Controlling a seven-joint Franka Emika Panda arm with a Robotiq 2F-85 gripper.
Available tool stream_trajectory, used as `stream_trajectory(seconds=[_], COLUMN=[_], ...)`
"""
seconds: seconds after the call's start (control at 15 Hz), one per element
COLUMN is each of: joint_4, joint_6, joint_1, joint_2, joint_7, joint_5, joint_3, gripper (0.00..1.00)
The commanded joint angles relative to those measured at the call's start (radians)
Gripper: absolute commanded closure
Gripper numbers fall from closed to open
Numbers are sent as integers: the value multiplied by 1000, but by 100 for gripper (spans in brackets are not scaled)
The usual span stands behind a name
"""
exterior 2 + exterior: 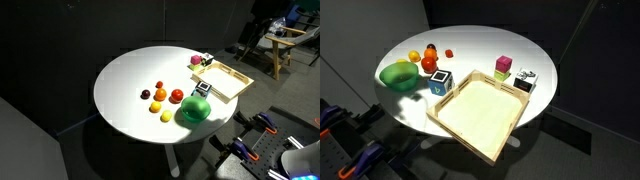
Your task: Put the number 4 block in the wooden crate
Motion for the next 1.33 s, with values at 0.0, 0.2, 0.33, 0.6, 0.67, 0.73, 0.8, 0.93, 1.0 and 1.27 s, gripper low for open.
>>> stream_trajectory(seconds=[0.0,0.2,0.33,0.6,0.67,0.73,0.8,0.93,1.0,1.27], joint_4=[2,2,2,2,2,5,8,20,26,51], joint_6=[-2,-2,-2,-2,-2,1,5,25,43,129], joint_1=[10,10,10,10,10,10,9,6,5,5], joint_2=[0,0,0,1,1,4,7,19,26,64], joint_7=[5,5,5,5,5,6,10,15,17,14], joint_5=[-5,-5,-5,-5,-5,-5,-7,-10,-12,-12], joint_3=[-8,-8,-8,-8,-8,-7,-6,-4,-3,-4], gripper=[0,0,0,0,0,0,0,0,0,0])
